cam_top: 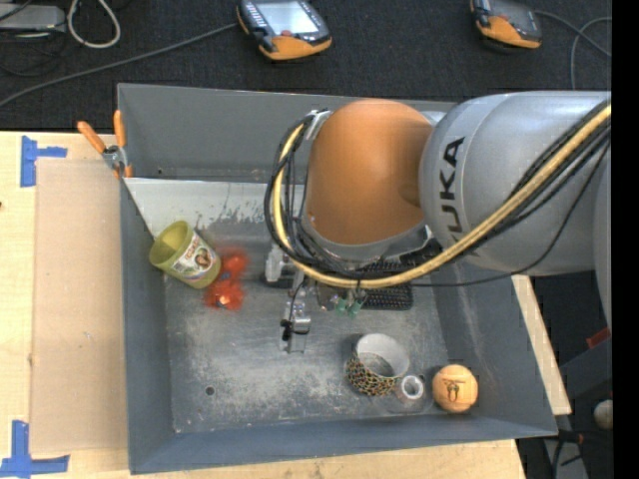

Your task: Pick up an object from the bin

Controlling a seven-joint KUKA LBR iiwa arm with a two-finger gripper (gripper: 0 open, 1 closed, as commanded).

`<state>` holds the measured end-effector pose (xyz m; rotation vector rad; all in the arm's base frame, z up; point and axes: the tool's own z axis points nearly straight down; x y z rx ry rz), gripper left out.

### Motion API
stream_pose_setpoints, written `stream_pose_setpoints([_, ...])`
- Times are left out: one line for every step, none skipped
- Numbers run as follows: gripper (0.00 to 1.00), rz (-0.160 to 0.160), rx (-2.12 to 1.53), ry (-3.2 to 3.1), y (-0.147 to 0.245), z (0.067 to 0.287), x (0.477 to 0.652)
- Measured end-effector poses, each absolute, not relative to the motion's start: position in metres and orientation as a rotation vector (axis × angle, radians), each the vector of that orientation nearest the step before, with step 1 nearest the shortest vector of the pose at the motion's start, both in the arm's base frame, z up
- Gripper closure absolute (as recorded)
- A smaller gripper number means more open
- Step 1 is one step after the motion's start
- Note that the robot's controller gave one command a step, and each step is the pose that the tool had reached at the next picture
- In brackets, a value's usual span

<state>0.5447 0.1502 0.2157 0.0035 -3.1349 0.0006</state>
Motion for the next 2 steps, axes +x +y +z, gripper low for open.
stream_pose_setpoints([0.00,-0.001,-0.002,-3.141,0.149,0.218,0.546])
stream_pose_setpoints([0.00,-0.005,-0.058,-3.146,0.141,0.181,0.616])
